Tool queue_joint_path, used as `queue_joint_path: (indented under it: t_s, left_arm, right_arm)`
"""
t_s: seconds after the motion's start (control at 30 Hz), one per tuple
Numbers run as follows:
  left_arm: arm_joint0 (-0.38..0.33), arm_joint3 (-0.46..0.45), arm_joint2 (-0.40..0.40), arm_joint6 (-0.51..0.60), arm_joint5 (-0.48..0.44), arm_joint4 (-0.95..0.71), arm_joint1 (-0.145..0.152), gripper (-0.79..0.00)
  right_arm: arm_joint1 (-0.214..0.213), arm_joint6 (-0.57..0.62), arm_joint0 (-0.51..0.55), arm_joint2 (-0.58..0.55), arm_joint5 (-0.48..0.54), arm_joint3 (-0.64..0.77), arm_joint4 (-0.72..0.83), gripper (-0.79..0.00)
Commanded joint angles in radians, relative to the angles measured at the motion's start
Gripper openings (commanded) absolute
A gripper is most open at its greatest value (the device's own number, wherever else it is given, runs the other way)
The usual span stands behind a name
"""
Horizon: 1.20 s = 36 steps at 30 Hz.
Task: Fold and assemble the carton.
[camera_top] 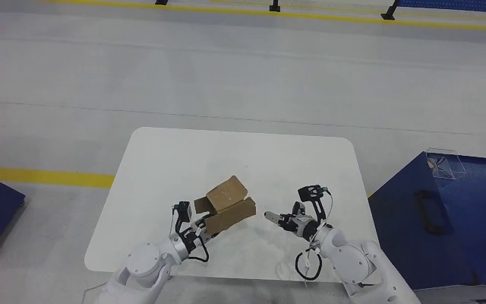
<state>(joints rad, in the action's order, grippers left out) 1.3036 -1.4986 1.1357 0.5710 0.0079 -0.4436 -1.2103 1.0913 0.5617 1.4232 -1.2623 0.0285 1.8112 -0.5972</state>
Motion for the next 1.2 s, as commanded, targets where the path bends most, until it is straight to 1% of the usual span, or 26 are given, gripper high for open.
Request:
queue_joint_path:
  t_s: [0.0,0.17,0.33,0.5,0.67,0.87,1.17]
  left_arm:
    - [-0.003,-0.001,-0.008,0.0,0.001,0.002,-0.002,-0.785]
    - [-0.009,-0.002,-0.018,0.003,-0.008,-0.002,-0.005,-0.785]
    - [-0.006,0.006,-0.025,0.013,-0.044,-0.006,-0.009,-0.785]
    - [-0.006,0.015,-0.041,0.006,-0.075,0.036,-0.011,-0.785]
    - [-0.01,0.021,-0.053,0.031,-0.074,0.051,-0.012,-0.785]
    - [-0.009,0.016,-0.062,0.055,-0.075,0.097,-0.01,-0.785]
    - [0.001,0.014,-0.056,0.056,-0.082,0.108,-0.008,-0.785]
  right_arm:
    - [0.003,-0.003,-0.012,0.02,-0.003,-0.014,-0.009,0.0]
    - [0.012,-0.039,-0.041,0.049,-0.029,-0.036,-0.034,0.0]
    - [0.013,-0.055,-0.043,0.032,-0.021,-0.029,-0.008,0.0]
    - [0.013,-0.059,-0.025,0.015,-0.014,0.005,0.011,0.0]
    - [0.014,-0.045,-0.02,0.022,-0.024,0.023,-0.004,0.0]
    - [0.017,0.007,-0.042,0.048,-0.023,0.024,-0.01,0.0]
    - [0.021,0.026,-0.055,0.061,-0.03,0.022,-0.011,0.0]
